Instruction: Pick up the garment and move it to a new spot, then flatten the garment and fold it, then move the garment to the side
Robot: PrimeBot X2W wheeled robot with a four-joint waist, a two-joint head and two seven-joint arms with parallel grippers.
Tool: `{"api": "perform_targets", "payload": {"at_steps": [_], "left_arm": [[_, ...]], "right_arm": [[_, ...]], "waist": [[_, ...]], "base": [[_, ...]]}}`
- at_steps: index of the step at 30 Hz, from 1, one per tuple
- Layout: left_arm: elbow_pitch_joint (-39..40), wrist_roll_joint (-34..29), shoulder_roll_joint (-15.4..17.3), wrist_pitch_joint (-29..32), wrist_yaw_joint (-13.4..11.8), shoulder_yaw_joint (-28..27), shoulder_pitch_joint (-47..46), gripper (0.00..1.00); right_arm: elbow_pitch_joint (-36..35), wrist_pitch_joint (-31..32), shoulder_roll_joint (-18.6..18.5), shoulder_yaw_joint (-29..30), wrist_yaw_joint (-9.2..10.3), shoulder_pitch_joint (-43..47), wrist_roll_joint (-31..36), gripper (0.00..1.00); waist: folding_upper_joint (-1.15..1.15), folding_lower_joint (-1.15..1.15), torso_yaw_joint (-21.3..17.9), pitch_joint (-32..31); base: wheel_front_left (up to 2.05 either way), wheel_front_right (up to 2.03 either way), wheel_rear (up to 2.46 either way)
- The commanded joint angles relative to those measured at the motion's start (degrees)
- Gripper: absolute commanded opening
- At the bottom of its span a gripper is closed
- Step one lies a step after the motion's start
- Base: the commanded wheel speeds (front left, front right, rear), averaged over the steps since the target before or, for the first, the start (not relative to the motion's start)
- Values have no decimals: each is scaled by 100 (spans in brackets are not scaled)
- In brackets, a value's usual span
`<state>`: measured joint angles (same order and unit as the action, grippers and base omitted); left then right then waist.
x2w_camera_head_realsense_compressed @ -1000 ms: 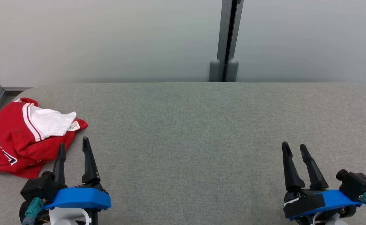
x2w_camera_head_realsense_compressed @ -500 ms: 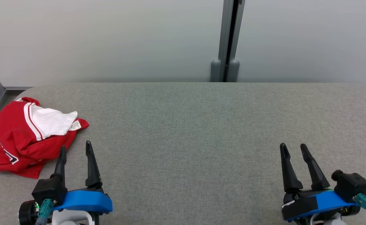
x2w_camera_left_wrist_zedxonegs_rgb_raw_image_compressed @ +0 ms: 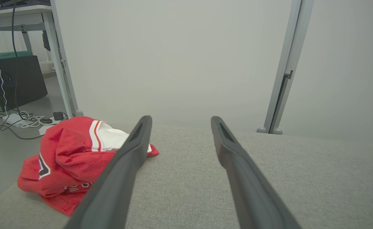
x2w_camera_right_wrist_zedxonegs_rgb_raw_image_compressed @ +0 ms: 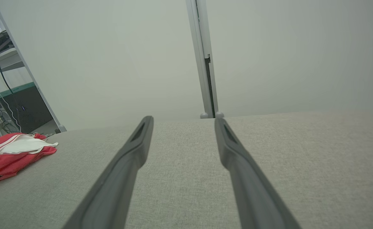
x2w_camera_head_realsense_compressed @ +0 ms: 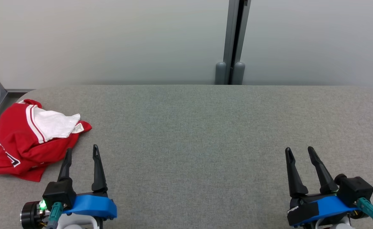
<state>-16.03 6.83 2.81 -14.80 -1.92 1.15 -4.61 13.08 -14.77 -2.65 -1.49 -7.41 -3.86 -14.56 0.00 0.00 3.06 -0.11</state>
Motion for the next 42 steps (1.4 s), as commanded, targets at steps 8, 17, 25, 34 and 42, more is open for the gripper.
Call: {"api": "perform_targets", "payload": {"at_steps": [8, 17, 25, 34, 42], "left_arm": [[-172, -59, 24, -48, -41, 14, -91, 100], [-326, 7, 45, -2, -65, 49, -144, 100], [-289, 33, 87, 100, -133, 55, -155, 100], [-238, 65, 123, 170, -186, 79, -103, 100], [-198, 110, 163, 193, -213, 95, -71, 100]], "right_arm": [[67, -54, -41, 93, -14, -3, 172, 100], [222, -54, -38, 163, -14, -36, 263, 100], [340, -54, -38, 138, -14, -78, 255, 100], [412, -53, -38, 120, -14, -82, 248, 100], [449, -53, -38, 113, -14, -94, 253, 100]], "waist": [[0, 0, -4, -5], [0, 0, -16, -13], [0, 0, -8, -2], [0, 0, 6, -9], [0, 0, 38, -8]], "base": [[0, 0, 0], [0, 0, 0], [0, 0, 0], [0, 0, 0], [0, 0, 0]]}}
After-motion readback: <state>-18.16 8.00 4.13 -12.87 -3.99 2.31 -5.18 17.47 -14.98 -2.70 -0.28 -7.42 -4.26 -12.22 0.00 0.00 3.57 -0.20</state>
